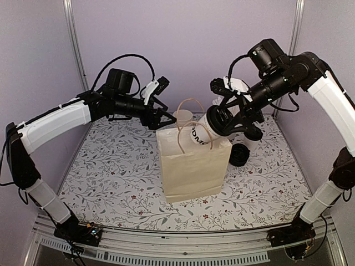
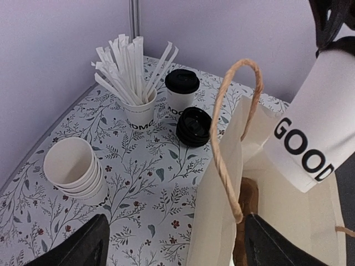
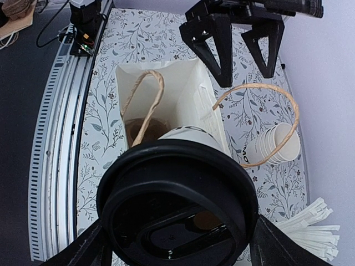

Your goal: Pack the takeout coffee

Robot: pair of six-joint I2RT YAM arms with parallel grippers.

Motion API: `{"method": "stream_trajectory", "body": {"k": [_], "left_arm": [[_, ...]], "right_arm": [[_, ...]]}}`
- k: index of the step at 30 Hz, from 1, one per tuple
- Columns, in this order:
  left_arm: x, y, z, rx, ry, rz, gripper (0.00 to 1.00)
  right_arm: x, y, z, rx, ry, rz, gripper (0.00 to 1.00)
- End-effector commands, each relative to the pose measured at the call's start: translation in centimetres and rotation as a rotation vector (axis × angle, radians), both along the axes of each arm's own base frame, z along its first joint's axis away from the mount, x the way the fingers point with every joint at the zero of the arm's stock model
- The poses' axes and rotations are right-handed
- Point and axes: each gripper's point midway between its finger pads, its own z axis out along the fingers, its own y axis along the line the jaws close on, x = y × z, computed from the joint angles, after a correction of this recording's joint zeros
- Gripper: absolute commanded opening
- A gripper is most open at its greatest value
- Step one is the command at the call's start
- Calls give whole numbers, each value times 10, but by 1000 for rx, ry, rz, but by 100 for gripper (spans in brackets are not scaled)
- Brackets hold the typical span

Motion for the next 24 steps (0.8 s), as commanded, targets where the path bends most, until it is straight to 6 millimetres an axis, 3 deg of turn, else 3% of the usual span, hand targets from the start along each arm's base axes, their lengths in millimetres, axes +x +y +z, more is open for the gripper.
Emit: {"method": "stream_trajectory", "body": {"k": [1, 7, 12, 15, 20, 24], "left_arm": [[3, 6, 15, 14, -58, 38, 86], [9, 13, 22, -12, -91, 91, 87], [18, 30, 24, -40, -109, 148, 87], [17, 33, 19, -49, -89, 129, 87], [-8, 26, 25, -108, 8, 43, 74], [-57, 19, 43, -196, 11, -107, 79]], "right_arm": [[17, 10, -24, -86, 6, -46, 46], [35, 29, -44, -150, 2, -78, 46], [36, 41, -60, -186, 29, -61, 46], [35, 42, -58, -180, 22, -53, 47], [31, 35, -39, -148, -12, -74, 47], [27, 29, -31, -132, -20, -91, 48]]}}
